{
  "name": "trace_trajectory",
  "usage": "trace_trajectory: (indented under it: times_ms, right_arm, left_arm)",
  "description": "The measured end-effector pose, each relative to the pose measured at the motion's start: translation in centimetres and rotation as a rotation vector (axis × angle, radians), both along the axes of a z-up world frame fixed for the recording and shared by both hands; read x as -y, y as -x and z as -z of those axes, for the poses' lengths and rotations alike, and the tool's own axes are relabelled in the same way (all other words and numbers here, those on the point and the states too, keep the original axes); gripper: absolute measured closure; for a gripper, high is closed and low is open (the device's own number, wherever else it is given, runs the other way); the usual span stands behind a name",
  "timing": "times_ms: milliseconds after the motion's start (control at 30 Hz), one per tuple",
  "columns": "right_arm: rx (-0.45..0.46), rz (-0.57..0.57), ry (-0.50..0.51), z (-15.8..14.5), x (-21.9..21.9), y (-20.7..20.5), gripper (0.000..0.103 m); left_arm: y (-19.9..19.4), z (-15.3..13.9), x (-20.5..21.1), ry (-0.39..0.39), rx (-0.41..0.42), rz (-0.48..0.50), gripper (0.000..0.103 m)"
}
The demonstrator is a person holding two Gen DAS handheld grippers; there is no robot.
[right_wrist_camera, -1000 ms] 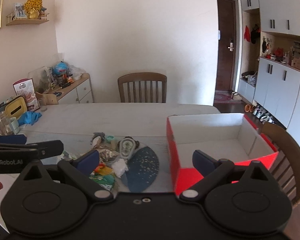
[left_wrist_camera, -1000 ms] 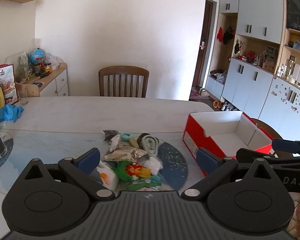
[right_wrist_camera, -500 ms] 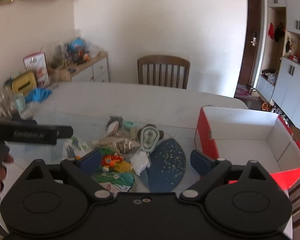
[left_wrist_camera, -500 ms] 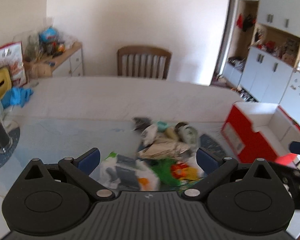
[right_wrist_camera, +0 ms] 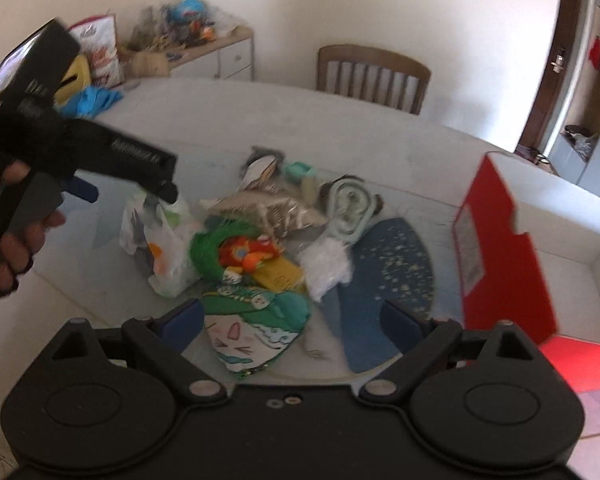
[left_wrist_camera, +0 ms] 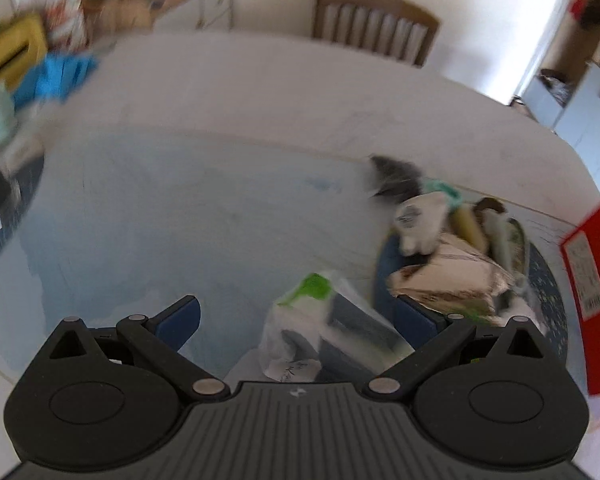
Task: Organize objects
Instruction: 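Move both grippers down toward the pile of items on the table, then grasp the white plastic bag with the left gripper while the right grasps the cartoon cat pouch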
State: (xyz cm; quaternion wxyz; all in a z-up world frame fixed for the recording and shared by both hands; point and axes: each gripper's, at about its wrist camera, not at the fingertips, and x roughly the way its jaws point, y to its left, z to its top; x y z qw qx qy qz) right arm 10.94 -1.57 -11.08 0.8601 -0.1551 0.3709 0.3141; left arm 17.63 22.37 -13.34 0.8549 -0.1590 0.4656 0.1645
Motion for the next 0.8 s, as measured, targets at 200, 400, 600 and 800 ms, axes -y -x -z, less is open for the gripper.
trace_trajectory:
  times_ms: [200,400,600,800]
  right_arm:
    - [-0.012,-0.037,0.044,1.3,-1.5,-0.3,0.009]
    - [-0.038,-0.051,0.071,2.7,-2.5,-0.8,0.012]
    - [-0.052,-0.071,0.105,3.8,-3.4,-1.0,0.016]
    - [-0.052,-0.076,0.128,4.1,-3.9,-1.1,0.024]
  left_arm:
    - [-0.9,2.0,0.0,0.056,-0.067,0.025,0.000]
    - [0.1,3.1,0.4,0.051,-0.076,0.057,0.000]
    - [1.1,3.4,0.9,0.035,-0.066,0.099,0.001]
    - [1.4,3.3,1.1,0.020,-0.048,0.116,0.010]
